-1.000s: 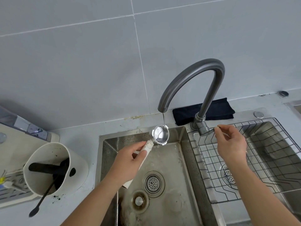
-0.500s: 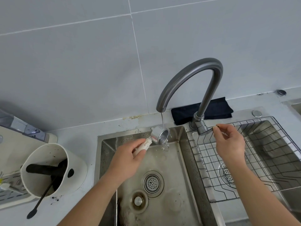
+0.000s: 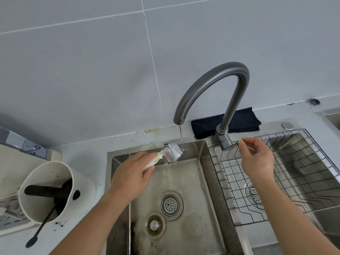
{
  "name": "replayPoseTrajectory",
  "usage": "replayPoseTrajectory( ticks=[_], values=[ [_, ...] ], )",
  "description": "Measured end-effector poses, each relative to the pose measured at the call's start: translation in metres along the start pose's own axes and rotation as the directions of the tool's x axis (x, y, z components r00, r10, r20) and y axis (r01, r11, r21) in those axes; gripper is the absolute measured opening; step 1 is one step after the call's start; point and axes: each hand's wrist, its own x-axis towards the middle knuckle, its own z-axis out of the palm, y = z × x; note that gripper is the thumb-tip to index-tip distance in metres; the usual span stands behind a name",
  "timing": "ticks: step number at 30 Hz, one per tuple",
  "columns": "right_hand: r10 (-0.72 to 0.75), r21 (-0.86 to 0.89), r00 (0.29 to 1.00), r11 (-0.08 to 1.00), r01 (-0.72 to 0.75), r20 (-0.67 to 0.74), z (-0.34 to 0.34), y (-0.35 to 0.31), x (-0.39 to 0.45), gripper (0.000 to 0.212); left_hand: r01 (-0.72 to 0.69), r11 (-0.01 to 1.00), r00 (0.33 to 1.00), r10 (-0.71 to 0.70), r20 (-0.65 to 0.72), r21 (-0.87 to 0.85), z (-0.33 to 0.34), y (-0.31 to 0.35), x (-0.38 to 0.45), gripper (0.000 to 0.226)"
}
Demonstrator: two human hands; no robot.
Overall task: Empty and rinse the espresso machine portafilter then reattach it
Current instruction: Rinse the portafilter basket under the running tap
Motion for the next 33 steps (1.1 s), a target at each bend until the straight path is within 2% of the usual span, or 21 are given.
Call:
replayPoseTrajectory(
  ticks=[4,7,10,13,18,21,24,33],
  values=[
    [-0.002,-0.001,1.000,1.000,0.002,-0.001,-0.001,0.000,0.000,0.017,0.065,0.995,0.998,-0.066,-0.008,-0.072,0.006,-0.001,-0.007,0.040],
    [0.002,0.001,1.000,1.000,-0.002,0.002,-0.001,0.000,0.001,0.017,0.183,0.938,0.981,-0.194,-0.006,-0.294,0.010,0.002,-0.011,0.037],
    [0.004,0.007,1.000,1.000,-0.004,0.000,-0.001,-0.001,0.000,0.017,0.317,0.812,0.942,-0.329,0.064,-0.490,0.013,0.010,-0.017,0.035],
    [0.011,0.015,1.000,1.000,-0.011,0.001,-0.001,-0.001,0.000,0.016,0.381,0.666,0.904,-0.413,0.108,-0.641,0.020,0.014,-0.022,0.031],
    [0.025,0.038,1.000,0.999,-0.025,-0.002,-0.001,-0.003,-0.001,0.015,0.483,0.427,0.826,-0.511,0.236,-0.764,0.025,0.021,-0.029,0.028],
    [0.026,0.049,1.000,0.998,-0.025,-0.010,-0.002,-0.005,0.000,0.014,0.489,0.335,0.805,-0.530,0.268,-0.805,0.025,0.028,-0.032,0.026],
    [0.024,0.053,1.000,0.998,-0.023,-0.015,0.000,-0.006,0.002,0.016,0.502,0.303,0.795,-0.532,0.293,-0.810,0.027,0.032,-0.035,0.026],
    [0.028,0.056,1.000,0.998,-0.027,-0.009,0.000,-0.010,0.008,0.021,0.515,0.302,0.788,-0.535,0.304,-0.802,0.028,0.034,-0.040,0.027]
  ],
)
